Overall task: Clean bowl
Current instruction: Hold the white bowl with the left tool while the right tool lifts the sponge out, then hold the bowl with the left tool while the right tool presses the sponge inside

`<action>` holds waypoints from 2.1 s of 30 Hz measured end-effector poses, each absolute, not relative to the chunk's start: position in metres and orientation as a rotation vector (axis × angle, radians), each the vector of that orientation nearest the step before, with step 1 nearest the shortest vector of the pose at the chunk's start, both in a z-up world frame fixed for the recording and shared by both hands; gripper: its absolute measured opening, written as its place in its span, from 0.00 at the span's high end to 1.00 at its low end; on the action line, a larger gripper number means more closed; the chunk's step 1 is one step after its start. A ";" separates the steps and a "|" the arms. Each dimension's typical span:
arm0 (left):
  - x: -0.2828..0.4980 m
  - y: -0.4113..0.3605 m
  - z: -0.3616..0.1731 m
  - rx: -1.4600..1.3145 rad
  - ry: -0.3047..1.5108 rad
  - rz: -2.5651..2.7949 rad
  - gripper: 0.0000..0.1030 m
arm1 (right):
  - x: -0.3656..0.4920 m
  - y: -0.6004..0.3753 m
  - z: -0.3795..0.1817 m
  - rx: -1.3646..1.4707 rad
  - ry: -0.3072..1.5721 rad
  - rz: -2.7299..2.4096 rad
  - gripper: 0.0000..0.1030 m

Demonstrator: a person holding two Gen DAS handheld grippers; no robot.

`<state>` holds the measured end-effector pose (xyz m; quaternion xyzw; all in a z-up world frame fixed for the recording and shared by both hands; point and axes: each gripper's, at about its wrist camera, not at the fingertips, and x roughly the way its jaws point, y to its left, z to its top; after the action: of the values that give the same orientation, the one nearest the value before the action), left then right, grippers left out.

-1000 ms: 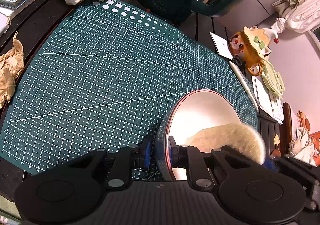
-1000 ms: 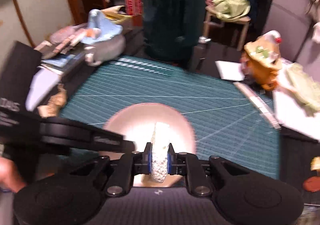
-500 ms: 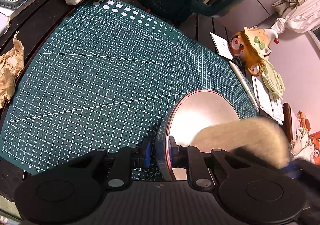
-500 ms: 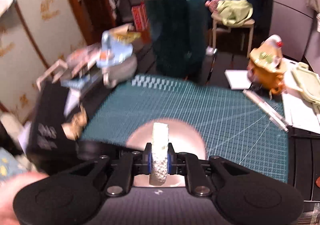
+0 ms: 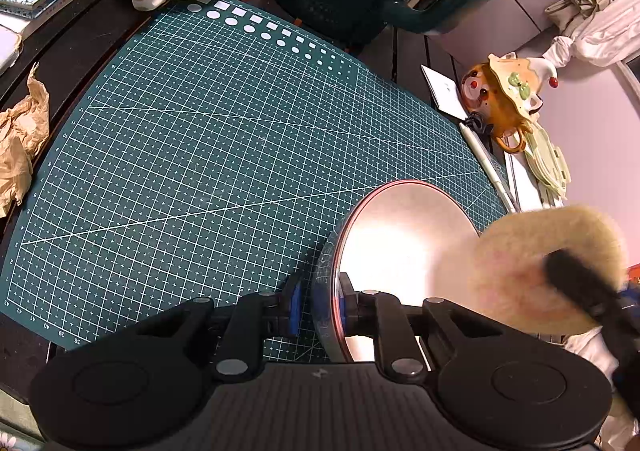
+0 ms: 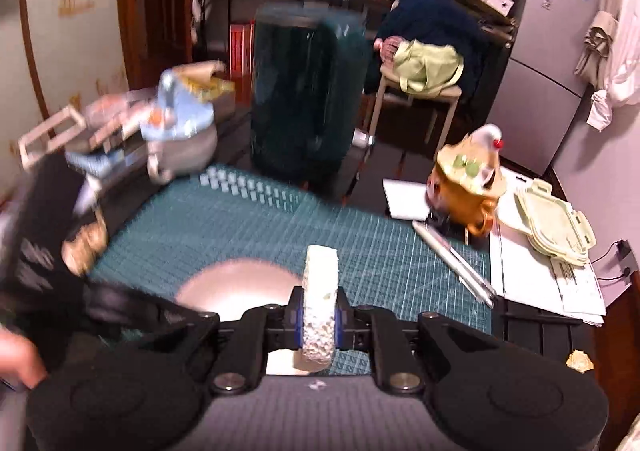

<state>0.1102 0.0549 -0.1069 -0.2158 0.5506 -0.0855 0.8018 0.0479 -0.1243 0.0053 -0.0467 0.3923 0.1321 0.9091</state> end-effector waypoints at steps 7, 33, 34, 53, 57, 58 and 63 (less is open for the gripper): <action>0.110 0.055 -0.107 -0.461 1.179 -0.182 0.84 | 0.059 -0.104 -0.030 -0.072 0.953 0.366 0.88; 0.107 0.055 -0.106 -0.461 1.177 -0.180 0.84 | 0.069 -0.105 -0.045 -0.048 0.991 0.396 0.88; 0.107 0.055 -0.106 -0.461 1.177 -0.181 0.84 | 0.071 -0.104 -0.047 -0.077 0.991 0.376 0.88; 0.109 0.054 -0.107 -0.457 1.178 -0.178 0.84 | 0.069 -0.118 -0.025 -0.065 0.926 0.345 0.88; 0.108 0.053 -0.107 -0.451 1.175 -0.178 0.84 | 0.068 -0.106 -0.039 -0.129 0.934 0.317 0.88; 0.108 0.053 -0.107 -0.452 1.175 -0.178 0.84 | 0.068 -0.104 -0.042 -0.143 0.930 0.304 0.88; 0.109 0.053 -0.108 -0.455 1.177 -0.178 0.84 | 0.068 -0.107 -0.049 -0.091 0.913 0.291 0.87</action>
<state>0.1092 0.0530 -0.1076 -0.2125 0.5494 -0.0832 0.8038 0.0677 -0.1072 -0.0486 -0.0440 0.4390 0.1400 0.8864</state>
